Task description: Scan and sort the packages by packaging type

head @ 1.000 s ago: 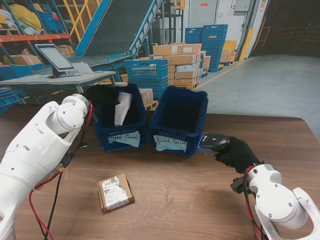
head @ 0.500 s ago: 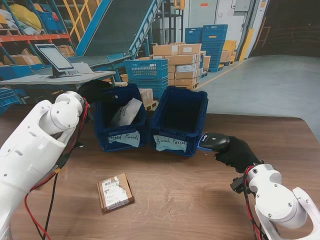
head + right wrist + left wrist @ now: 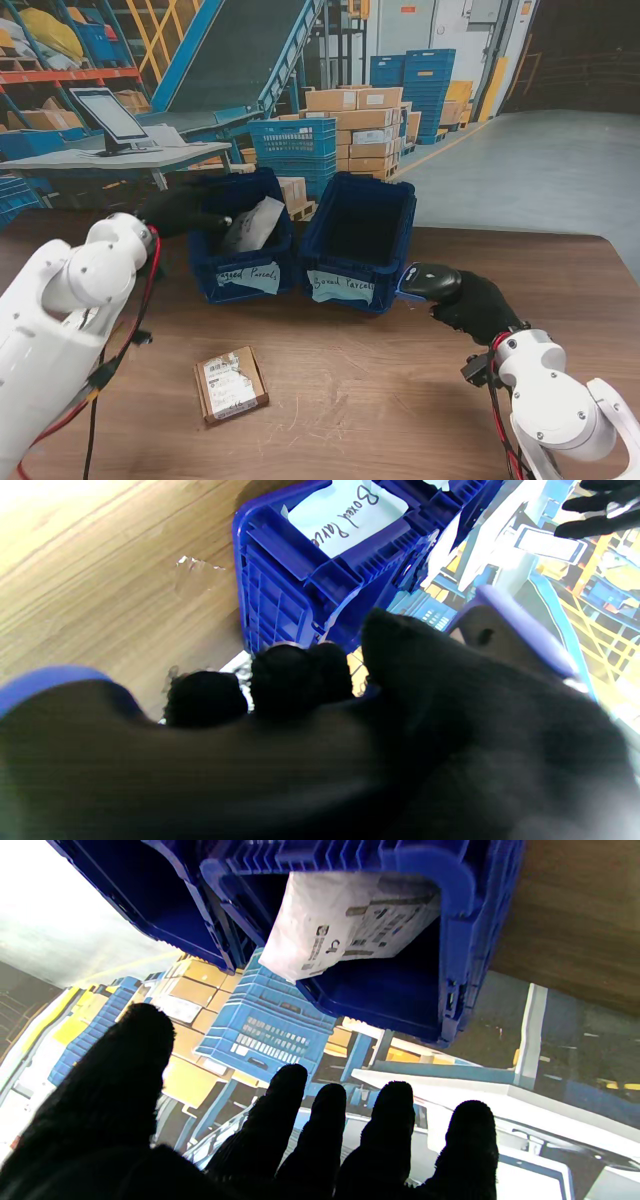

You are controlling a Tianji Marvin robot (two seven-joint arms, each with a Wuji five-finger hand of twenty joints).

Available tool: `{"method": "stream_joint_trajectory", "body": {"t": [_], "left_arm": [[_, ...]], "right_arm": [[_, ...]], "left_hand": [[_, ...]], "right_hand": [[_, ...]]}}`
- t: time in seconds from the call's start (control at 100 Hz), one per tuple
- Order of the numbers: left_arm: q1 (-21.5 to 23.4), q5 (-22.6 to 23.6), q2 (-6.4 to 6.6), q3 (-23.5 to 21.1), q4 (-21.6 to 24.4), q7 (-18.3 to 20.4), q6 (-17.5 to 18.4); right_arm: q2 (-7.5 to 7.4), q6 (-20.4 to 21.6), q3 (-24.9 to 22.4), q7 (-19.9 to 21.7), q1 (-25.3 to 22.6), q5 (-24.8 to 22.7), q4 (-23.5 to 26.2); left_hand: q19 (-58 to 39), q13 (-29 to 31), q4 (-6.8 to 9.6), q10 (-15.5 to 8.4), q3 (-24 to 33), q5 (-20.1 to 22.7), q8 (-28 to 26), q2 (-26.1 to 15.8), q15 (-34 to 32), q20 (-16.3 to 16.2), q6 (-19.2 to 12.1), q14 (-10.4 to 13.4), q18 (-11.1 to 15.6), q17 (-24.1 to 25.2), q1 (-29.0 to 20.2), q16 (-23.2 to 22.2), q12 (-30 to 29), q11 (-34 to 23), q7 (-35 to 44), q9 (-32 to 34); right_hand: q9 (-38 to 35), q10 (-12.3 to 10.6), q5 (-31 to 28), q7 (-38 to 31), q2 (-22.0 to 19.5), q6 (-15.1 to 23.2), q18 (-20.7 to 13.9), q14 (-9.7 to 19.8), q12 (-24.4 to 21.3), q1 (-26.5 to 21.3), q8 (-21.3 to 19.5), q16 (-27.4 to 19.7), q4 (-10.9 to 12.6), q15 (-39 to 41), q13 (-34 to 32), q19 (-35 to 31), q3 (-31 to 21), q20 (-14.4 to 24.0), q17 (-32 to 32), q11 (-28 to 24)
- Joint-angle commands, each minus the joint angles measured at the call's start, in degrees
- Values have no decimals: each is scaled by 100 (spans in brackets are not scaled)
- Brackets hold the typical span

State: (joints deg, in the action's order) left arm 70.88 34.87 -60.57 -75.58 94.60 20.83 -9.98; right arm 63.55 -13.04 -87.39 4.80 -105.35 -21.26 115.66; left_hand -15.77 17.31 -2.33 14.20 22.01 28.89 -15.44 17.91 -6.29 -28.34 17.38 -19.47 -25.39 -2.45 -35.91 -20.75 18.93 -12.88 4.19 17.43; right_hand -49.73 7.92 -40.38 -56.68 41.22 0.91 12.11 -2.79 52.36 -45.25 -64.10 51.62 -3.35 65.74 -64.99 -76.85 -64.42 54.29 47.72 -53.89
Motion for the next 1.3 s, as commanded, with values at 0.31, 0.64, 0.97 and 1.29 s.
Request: {"method": "stream_joint_trajectory", "body": {"t": [0.31,0.64,0.97,1.29], "left_arm": [[1643,132,102,-689,1373,263,6],[2793,313,106,-885,1870,183,428],[3066,327,170,-799,1642,432,644],[3013,487,267,-659,1329,868,782]], "right_arm": [[65,13,42,-38,-72,-64,190],[83,36,47,-124,-119,-62,238],[125,-2,26,-291,-197,-8,334],[137,31,98,-345,-191,43,300]], "left_hand": [[131,-276,110,217,-978,-219,142,-568,76,94,372,-61,38,67,58,164,-167,252,-185,-7],[110,-298,125,207,-1187,-246,190,-663,78,120,362,-46,53,110,67,173,-192,304,-207,19],[142,-415,146,183,-1403,-295,194,-747,123,190,352,-37,98,201,55,209,-193,344,-201,-43],[231,-619,152,164,-1630,-532,211,-841,198,261,384,-12,149,304,146,265,-218,442,-267,-287]], "right_hand": [[-69,31,-220,11,-523,521,-6,62,25,-553,-48,53,243,157,-138,-262,-855,66,48,-33],[-69,37,-220,14,-518,521,7,63,22,-554,-49,53,242,161,-139,-268,-852,63,56,-30],[-70,47,-223,17,-515,514,-2,76,27,-556,-49,50,240,163,-139,-276,-851,60,70,-31],[-70,52,-227,17,-514,510,-11,67,28,-558,-51,49,238,168,-144,-279,-849,58,64,-30]]}}
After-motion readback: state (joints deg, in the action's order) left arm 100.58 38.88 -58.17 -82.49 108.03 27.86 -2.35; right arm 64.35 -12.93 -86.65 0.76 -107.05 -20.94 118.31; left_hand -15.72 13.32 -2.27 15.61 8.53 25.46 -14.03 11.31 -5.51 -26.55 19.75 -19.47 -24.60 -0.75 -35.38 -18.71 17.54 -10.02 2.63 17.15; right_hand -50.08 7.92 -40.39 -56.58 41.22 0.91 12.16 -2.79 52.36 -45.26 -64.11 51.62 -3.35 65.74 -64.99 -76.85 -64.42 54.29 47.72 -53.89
